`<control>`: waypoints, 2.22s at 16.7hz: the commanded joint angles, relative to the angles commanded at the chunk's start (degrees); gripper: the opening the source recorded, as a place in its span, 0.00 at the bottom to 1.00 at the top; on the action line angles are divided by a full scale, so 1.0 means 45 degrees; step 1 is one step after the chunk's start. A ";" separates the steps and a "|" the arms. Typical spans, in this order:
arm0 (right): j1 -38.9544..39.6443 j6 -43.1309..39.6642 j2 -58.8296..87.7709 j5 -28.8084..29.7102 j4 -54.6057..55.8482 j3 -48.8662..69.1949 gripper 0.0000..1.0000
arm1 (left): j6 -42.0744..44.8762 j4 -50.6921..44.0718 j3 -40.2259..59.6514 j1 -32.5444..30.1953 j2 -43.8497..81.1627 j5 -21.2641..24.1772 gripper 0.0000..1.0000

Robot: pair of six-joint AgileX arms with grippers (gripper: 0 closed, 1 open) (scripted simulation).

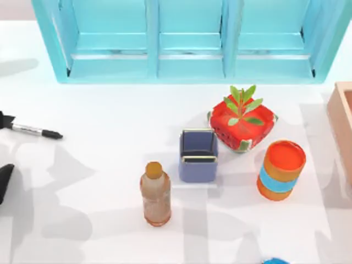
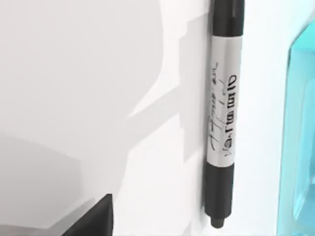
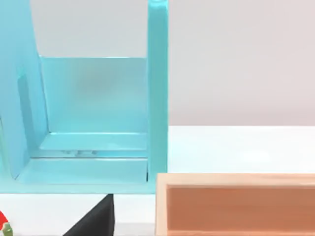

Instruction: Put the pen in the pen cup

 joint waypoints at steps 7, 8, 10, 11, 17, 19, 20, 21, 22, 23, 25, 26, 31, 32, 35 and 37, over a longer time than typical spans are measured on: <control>0.0000 0.0000 0.0000 0.0000 0.0000 0.0000 1.00 | -0.0151 0.0043 -0.0021 -0.0037 0.0181 0.0023 1.00; 0.0000 0.0000 0.0000 0.0000 0.0000 0.0000 1.00 | -0.0209 0.0141 0.0105 -0.0090 0.0349 -0.0024 1.00; 0.0000 0.0000 0.0000 0.0000 0.0000 0.0000 1.00 | -0.0397 0.0526 0.0574 -0.0322 0.1091 -0.0203 1.00; 0.0000 0.0000 0.0000 0.0000 0.0000 0.0000 1.00 | -0.0512 0.0800 0.0914 -0.0480 0.1660 -0.0324 1.00; 0.0000 0.0000 0.0000 0.0000 0.0000 0.0000 1.00 | -0.1187 0.2584 0.3159 -0.1587 0.5517 -0.1148 1.00; 0.0000 0.0000 0.0000 0.0000 0.0000 0.0000 1.00 | -0.1308 0.2828 0.3477 -0.1772 0.5988 -0.1287 1.00; 0.0000 0.0000 0.0000 0.0000 0.0000 0.0000 1.00 | -0.1318 0.2845 0.3503 -0.1788 0.6023 -0.1299 1.00; 0.0000 0.0000 0.0000 0.0000 0.0000 0.0000 1.00 | -0.1318 0.2845 0.3503 -0.1788 0.6023 -0.1299 1.00; 0.0000 0.0000 0.0000 0.0000 0.0000 0.0000 1.00 | -0.1318 0.2845 0.3503 -0.1788 0.6023 -0.1299 1.00; 0.0000 0.0000 0.0000 0.0000 0.0000 0.0000 1.00 | -0.1318 0.2845 0.3503 -0.1788 0.6023 -0.1299 1.00; 0.0000 0.0000 0.0000 0.0000 0.0000 0.0000 1.00 | -0.1318 0.2845 0.3503 -0.1788 0.6023 -0.1299 0.85; 0.0000 0.0000 0.0000 0.0000 0.0000 0.0000 1.00 | -0.1318 0.2845 0.3503 -0.1788 0.6023 -0.1299 0.77; 0.0000 0.0000 0.0000 0.0000 0.0000 0.0000 1.00 | -0.1318 0.2845 0.3503 -0.1788 0.6023 -0.1299 0.40; 0.0000 0.0000 0.0000 0.0000 0.0000 0.0000 1.00 | -0.1318 0.2845 0.3503 -0.1788 0.6023 -0.1299 0.32; 0.0000 0.0000 0.0000 0.0000 0.0000 0.0000 1.00 | -0.1318 0.2845 0.3503 -0.1788 0.6023 -0.1299 0.10; 0.0000 0.0000 0.0000 0.0000 0.0000 0.0000 1.00 | -0.1318 0.2845 0.3503 -0.1788 0.6023 -0.1299 0.00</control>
